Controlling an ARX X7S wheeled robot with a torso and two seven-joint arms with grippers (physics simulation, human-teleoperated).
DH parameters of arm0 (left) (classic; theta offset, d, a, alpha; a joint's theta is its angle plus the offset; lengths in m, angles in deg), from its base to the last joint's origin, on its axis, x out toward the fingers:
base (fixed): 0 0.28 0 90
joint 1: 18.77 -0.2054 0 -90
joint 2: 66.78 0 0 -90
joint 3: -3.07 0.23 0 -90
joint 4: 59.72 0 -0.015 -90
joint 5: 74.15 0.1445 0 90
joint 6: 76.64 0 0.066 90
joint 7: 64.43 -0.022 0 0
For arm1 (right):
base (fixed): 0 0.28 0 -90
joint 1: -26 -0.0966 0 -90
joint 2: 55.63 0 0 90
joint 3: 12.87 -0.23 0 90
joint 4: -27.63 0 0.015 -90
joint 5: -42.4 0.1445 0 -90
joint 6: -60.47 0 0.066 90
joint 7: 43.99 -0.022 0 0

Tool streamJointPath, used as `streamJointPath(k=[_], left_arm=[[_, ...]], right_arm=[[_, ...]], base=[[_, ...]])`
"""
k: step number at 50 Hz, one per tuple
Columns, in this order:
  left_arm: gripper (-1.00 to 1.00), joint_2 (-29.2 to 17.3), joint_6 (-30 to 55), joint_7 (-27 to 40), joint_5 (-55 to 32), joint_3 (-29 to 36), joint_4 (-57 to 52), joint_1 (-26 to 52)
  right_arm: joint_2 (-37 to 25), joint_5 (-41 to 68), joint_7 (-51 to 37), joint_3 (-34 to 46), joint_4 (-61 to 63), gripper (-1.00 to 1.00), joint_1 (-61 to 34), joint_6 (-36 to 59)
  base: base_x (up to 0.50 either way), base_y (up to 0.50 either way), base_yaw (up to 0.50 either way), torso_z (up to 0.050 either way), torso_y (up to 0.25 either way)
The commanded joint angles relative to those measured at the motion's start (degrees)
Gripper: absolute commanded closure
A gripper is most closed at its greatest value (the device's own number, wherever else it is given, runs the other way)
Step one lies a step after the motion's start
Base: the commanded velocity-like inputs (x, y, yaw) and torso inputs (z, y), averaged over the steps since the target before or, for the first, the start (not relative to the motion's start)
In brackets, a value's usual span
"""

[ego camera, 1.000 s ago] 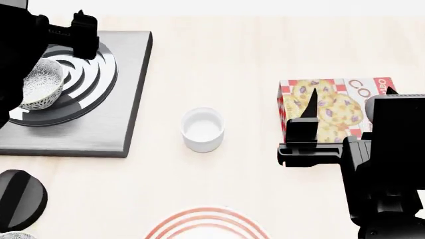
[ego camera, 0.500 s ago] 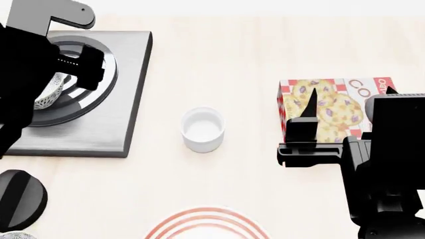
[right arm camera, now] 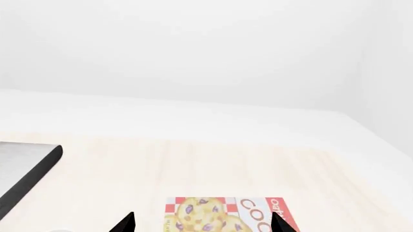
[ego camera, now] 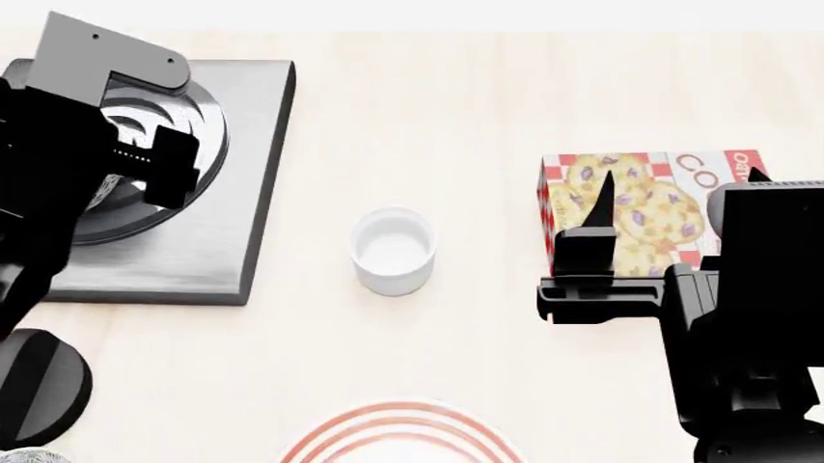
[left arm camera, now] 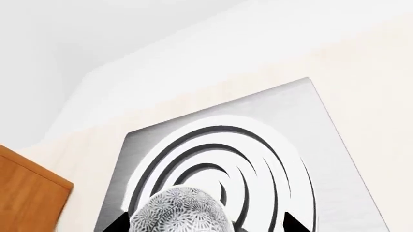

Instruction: Pick the akita bowl on the stove and place it on the plate.

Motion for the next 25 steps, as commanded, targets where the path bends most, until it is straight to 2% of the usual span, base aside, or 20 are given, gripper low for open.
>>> streamJointPath(k=[1,25], left_arm=[[-1.00,-0.20,0.27,0.54,0.10,0.40,-0.02,-1.18],[-1.00,-0.42,0.27,1.34,0.02,0.46,1.50,-2.31]], right_arm=[[-0.10,0.17,-0.14,0.09,-0.16,-1.00,0.02,-0.24],[-0.32,0.91,-0.63,-0.01,0.20,-1.00,0.02,0.14]], base=[[0.00,0.00,0.00,0.000,0.000],[0.00,0.00,0.00,0.000,0.000]])
